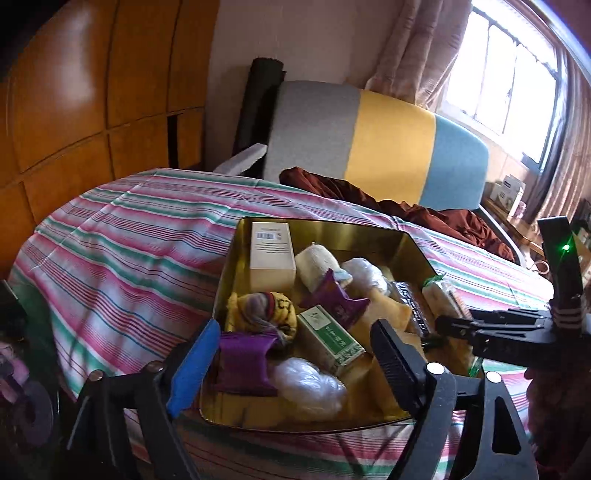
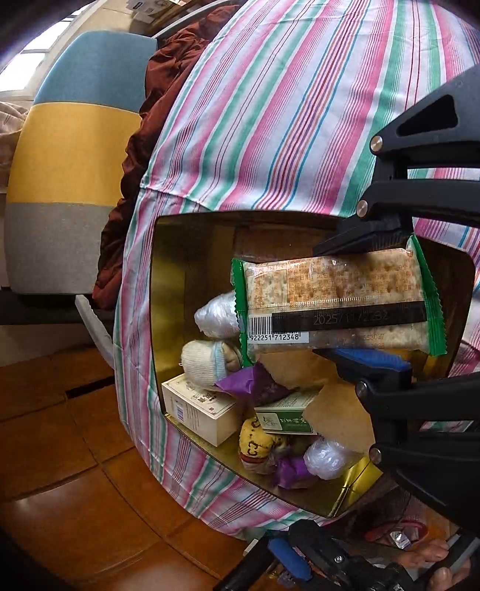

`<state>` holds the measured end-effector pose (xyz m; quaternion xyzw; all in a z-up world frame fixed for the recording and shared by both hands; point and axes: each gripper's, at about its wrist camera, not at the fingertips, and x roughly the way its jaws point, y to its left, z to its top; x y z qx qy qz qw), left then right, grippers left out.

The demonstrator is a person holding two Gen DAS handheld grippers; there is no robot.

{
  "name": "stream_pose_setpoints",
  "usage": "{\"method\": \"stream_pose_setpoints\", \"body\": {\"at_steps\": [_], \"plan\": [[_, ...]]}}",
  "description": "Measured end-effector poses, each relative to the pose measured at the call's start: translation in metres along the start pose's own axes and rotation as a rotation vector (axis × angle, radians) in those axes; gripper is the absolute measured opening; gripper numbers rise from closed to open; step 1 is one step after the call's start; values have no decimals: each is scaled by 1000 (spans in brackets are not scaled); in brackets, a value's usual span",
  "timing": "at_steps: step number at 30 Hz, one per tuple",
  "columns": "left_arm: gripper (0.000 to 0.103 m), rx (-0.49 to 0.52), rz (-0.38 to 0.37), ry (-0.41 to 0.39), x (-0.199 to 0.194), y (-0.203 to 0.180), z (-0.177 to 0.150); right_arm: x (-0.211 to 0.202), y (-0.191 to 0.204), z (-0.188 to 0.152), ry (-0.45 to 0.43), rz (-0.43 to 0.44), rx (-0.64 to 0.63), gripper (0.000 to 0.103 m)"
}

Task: Organize objects
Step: 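Carry the cracker pack into the tray and release it with the right tool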

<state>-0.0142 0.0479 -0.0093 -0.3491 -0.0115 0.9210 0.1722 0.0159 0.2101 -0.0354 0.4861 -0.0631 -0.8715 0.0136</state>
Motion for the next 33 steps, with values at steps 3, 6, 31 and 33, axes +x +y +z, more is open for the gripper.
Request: {"method": "stream_pose_setpoints", "body": {"at_steps": [3,6,31,33], "plan": [[96,-12,15,-6,-1,3,0,13,7,0,32,-5,-9,45],[103,-11,44,-10,-2,4,1,17,10,-4,44,2,-23,47],[103,13,175,-32,-16,-28,-11,-53,9,-38,-216,-133,96,50],[102,11,175,-40,-17,-28,-12,-52,10,-39,-215,-135,89,50]]}}
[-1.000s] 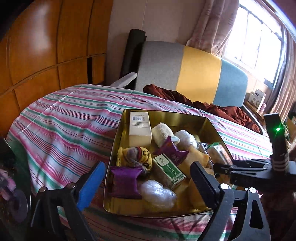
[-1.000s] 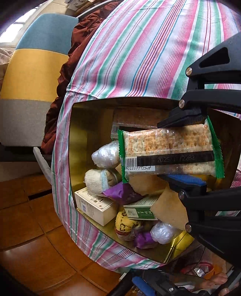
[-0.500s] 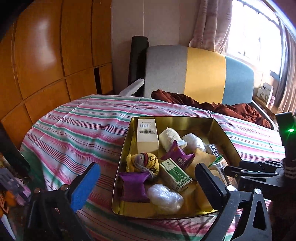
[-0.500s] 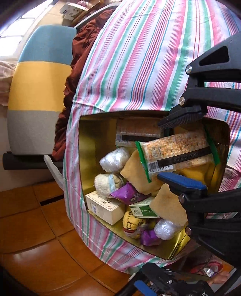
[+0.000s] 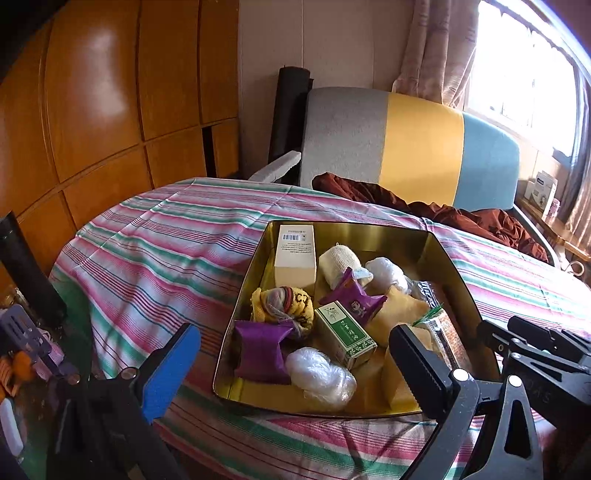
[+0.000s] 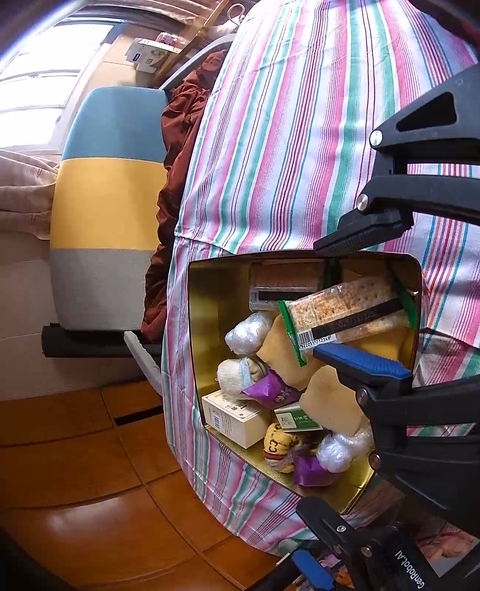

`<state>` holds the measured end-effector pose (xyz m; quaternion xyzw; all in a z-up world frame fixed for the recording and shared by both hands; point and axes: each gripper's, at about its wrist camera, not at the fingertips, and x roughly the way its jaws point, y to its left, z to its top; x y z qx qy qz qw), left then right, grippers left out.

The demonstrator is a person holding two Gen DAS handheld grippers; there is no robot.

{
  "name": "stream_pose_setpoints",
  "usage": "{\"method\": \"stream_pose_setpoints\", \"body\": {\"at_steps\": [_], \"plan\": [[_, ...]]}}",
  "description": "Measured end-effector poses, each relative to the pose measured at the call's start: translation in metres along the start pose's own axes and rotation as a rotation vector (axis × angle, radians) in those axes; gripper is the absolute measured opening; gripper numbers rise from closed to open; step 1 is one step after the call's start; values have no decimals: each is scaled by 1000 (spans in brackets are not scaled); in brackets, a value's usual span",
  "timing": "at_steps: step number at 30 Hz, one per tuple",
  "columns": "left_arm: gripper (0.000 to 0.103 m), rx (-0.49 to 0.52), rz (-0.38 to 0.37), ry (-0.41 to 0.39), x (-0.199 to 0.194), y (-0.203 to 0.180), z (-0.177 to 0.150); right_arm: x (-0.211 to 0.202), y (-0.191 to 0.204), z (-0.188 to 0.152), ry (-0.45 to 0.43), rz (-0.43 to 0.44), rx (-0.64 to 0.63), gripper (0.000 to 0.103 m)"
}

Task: Organize objects
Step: 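Carry the cracker pack into the tray and release it with the right tool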

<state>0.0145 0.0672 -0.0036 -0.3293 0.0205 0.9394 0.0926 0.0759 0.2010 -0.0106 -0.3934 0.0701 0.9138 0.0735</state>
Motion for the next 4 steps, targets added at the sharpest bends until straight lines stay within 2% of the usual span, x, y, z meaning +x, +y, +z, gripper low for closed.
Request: {"method": "stream_pose_setpoints", "body": {"at_steps": [4], "plan": [[103,-6,-12,-3,-2,2,1,2,5,-1,6,1,-16,50]]}}
